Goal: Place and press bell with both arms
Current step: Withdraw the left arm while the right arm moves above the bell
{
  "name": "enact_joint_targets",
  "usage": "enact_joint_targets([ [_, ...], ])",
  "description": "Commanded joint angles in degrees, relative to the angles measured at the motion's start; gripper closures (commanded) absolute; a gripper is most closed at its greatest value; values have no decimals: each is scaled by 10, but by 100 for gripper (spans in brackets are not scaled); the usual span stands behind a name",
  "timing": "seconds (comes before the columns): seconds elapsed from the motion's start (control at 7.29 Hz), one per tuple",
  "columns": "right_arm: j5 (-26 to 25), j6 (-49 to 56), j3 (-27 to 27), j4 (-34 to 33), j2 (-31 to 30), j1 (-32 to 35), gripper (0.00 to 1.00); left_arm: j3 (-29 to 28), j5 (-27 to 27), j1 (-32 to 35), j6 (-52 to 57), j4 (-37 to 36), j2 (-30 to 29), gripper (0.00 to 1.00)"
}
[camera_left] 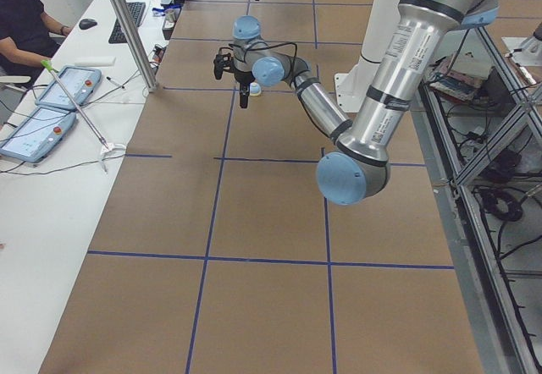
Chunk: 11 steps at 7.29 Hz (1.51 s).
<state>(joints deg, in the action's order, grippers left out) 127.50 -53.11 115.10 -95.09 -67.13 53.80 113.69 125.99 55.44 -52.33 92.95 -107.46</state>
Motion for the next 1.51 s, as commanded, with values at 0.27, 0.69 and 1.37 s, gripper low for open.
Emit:
enact_joint_targets([
  [0.27, -107, -184, -174, 1, 217, -136, 74, 45, 13, 70, 149, 1, 140, 0],
  [0.69, -153, -238, -289, 92, 264, -178, 100, 92, 12, 71, 155, 2, 202, 0],
  [1.37, -183, -239, -381, 118, 303, -203, 100, 128, 11, 71, 154, 1, 233, 0],
])
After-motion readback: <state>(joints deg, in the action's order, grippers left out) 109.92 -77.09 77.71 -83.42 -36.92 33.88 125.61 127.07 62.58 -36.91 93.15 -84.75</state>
